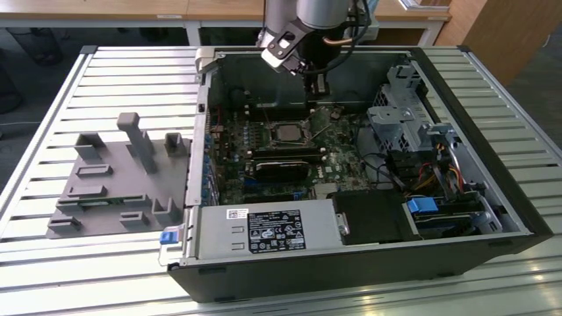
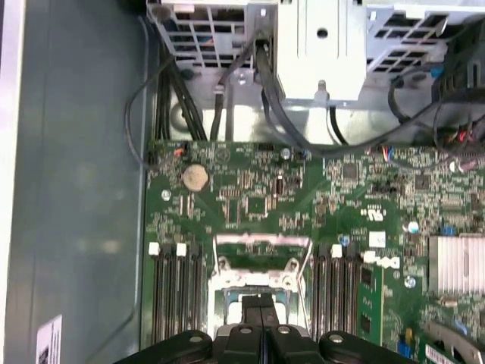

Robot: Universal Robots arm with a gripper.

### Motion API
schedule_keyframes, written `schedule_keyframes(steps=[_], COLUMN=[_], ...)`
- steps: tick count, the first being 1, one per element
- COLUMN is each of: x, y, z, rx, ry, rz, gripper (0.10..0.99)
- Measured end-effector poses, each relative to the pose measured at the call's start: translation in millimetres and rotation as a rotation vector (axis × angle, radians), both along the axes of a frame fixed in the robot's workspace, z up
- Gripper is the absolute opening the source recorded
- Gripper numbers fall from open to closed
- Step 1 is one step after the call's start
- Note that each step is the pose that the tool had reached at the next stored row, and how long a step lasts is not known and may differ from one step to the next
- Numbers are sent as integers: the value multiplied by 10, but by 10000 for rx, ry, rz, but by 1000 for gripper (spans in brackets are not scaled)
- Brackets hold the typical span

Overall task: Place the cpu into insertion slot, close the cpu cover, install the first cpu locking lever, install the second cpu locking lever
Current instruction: 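Close the cpu cover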

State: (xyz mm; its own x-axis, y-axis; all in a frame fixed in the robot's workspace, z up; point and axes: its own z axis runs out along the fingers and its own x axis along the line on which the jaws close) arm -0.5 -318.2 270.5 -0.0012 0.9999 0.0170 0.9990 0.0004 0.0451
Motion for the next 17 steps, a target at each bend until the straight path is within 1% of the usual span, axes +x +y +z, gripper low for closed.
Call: schedule_keyframes(steps=[4,7,12,17], x=[82,132,153,222], y=[0,0,0,3], z=[-6,-13,-17,-30], rx=[0,0,1,1], ry=[3,26,35,82], rz=[0,1,1,1], gripper=[106,106,106,106])
